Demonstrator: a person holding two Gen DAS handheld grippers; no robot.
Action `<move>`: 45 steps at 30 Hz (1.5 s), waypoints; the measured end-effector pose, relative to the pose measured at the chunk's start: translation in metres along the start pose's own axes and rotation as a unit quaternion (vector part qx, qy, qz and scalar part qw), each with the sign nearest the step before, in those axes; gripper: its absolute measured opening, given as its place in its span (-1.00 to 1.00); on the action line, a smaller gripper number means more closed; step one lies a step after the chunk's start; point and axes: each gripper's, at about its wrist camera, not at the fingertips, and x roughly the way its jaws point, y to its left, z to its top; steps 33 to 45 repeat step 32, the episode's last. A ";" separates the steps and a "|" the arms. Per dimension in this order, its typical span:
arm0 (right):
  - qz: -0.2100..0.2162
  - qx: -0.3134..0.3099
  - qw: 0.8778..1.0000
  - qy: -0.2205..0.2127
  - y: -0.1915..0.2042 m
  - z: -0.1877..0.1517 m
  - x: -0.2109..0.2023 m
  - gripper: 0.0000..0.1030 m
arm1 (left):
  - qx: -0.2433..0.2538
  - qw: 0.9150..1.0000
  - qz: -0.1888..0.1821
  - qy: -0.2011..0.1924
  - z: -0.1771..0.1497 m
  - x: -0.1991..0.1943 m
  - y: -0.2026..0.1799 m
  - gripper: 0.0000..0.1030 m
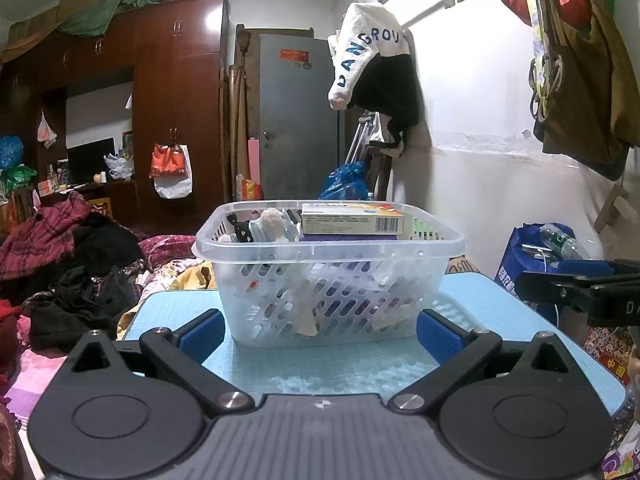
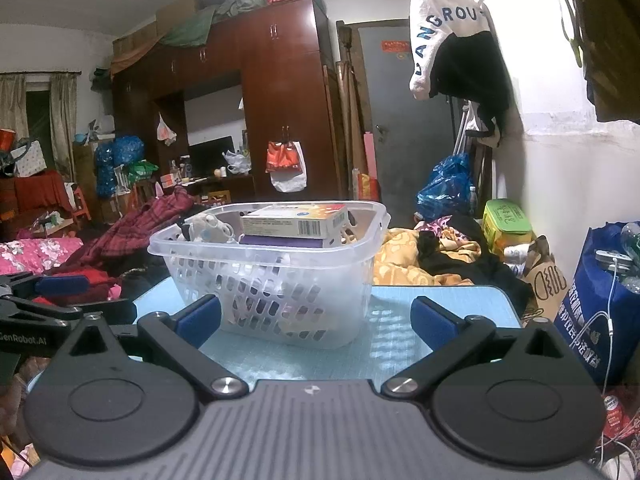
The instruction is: Organize objects
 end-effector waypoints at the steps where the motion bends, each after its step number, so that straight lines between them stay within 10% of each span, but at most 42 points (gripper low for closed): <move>1: 0.000 0.000 1.000 0.000 0.000 0.000 0.000 1.00 | 0.000 1.000 0.001 0.000 0.000 0.000 -0.001 0.99; 45: -0.001 0.005 1.000 0.003 -0.001 0.000 -0.001 1.00 | 0.028 0.999 0.009 -0.024 0.002 -0.005 -0.021 0.99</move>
